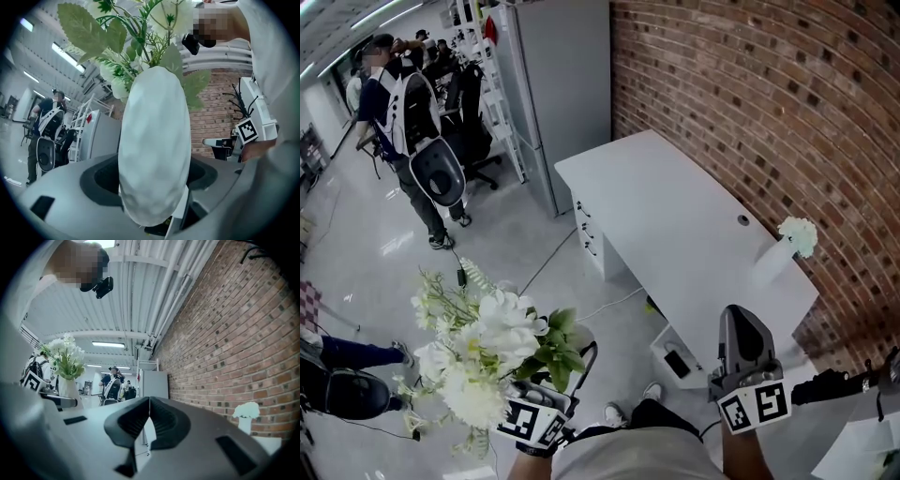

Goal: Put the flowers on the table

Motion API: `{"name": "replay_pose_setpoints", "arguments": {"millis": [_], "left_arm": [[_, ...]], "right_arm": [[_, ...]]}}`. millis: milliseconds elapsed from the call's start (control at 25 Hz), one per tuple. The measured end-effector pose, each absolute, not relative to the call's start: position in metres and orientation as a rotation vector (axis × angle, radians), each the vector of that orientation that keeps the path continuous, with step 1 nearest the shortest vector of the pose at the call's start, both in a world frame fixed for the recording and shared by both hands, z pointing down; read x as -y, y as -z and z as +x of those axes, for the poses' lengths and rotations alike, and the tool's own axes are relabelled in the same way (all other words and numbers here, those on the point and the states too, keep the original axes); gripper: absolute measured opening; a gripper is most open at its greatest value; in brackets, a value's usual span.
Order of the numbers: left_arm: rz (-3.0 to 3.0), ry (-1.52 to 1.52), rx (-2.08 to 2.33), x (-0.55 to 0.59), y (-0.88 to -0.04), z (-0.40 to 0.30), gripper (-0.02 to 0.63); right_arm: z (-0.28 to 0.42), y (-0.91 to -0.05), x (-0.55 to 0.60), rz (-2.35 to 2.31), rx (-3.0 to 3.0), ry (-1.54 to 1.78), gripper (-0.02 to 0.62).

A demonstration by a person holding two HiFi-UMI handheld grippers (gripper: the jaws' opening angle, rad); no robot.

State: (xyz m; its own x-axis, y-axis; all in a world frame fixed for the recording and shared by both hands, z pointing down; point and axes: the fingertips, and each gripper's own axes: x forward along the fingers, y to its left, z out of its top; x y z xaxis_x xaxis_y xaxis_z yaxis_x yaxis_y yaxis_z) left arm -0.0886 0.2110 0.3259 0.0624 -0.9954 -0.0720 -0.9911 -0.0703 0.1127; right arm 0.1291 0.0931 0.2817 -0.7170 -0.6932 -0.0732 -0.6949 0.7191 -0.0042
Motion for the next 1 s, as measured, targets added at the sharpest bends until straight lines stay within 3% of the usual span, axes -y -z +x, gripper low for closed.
{"name": "replay_pose_setpoints", "arguments": {"millis": [1000], "left_arm": [[2.271, 0.222, 2.067, -0.117, -0.341, -0.112, 0.385]], "right_arm": [[0.102, -0.302, -0.009, -1.183, -2.885, 0.0, 0.017]]}}
